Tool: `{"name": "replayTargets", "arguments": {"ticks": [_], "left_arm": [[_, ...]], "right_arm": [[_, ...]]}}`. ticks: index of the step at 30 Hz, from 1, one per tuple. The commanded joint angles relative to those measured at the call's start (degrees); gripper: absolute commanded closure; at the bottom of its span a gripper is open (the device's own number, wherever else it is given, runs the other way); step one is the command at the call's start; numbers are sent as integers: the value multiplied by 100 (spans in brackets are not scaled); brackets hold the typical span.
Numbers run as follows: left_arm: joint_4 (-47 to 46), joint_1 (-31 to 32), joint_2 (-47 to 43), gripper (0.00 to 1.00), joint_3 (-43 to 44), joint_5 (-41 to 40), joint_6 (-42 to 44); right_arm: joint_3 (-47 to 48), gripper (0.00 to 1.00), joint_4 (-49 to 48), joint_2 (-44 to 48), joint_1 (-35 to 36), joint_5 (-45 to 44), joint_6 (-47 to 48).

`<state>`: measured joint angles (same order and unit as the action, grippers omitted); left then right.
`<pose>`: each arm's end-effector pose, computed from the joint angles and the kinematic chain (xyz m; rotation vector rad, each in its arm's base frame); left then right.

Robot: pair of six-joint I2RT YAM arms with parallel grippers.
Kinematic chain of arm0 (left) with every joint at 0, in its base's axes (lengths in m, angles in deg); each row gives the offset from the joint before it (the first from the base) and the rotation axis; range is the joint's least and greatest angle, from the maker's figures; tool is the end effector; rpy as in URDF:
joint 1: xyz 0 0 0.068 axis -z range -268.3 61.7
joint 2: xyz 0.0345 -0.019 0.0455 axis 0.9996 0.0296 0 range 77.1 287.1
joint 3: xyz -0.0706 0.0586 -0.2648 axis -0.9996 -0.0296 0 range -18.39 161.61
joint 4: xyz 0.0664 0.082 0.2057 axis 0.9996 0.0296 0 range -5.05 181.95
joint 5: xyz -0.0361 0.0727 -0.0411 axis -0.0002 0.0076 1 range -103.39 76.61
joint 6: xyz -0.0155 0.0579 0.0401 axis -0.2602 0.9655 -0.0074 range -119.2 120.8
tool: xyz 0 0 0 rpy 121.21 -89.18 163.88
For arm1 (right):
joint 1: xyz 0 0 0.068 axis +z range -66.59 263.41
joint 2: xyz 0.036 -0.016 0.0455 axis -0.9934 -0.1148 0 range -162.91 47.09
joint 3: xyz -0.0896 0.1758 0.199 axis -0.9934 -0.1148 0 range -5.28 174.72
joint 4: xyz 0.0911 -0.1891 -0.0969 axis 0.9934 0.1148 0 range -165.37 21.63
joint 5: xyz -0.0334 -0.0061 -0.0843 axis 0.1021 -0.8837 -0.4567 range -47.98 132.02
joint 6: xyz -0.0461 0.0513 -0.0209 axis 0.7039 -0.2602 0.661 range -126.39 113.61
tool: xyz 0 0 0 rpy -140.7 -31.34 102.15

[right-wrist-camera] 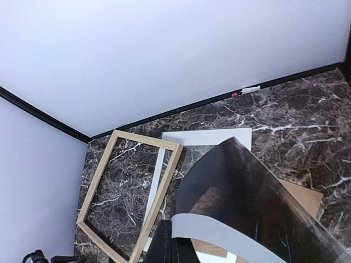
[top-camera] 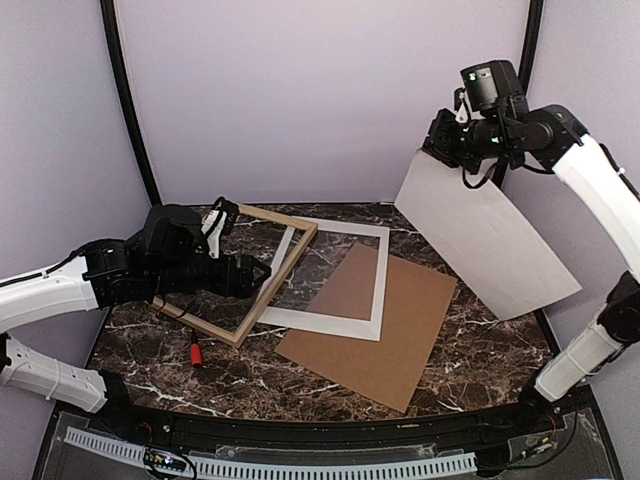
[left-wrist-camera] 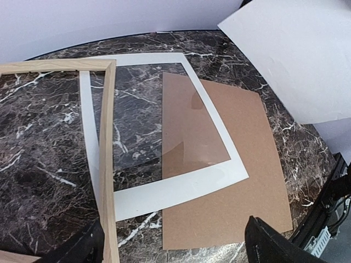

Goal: Take the photo out of the frame
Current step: Place the photo on the backboard.

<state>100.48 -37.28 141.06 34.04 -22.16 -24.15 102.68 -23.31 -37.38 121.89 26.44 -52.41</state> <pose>0.1576 -0.1803 0.3134 0.3781 2.0704 -0.6650 0.2293 0.1618 0.4607 0.3088 2.0874 0.6273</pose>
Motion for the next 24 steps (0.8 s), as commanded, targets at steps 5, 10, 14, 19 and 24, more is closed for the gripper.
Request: {"name": "replayTargets", "arguments": {"ticks": [5,10,14,19,24], "left_arm": [[1168,-6,-997,8,-273,-918,-259],[1714,-18,-1715,7,-208,-1412,-337],[1965,-22,-2051,6,-151,-1688,-327],[2207,-31,-2117,6,47,-1822,-307],[2254,-31,-2118,6,208,-1835,-231]], "right_arm": [[2256,100,-1172,-2057,-285,2648,652],[2997,100,-1308,-2665,452,3411,536],[1463,100,-1655,-2033,1388,3187,547],[-1448,100,-2619,-768,2155,2791,-8],[-4282,100,-3620,412,2162,2523,-966]]}}
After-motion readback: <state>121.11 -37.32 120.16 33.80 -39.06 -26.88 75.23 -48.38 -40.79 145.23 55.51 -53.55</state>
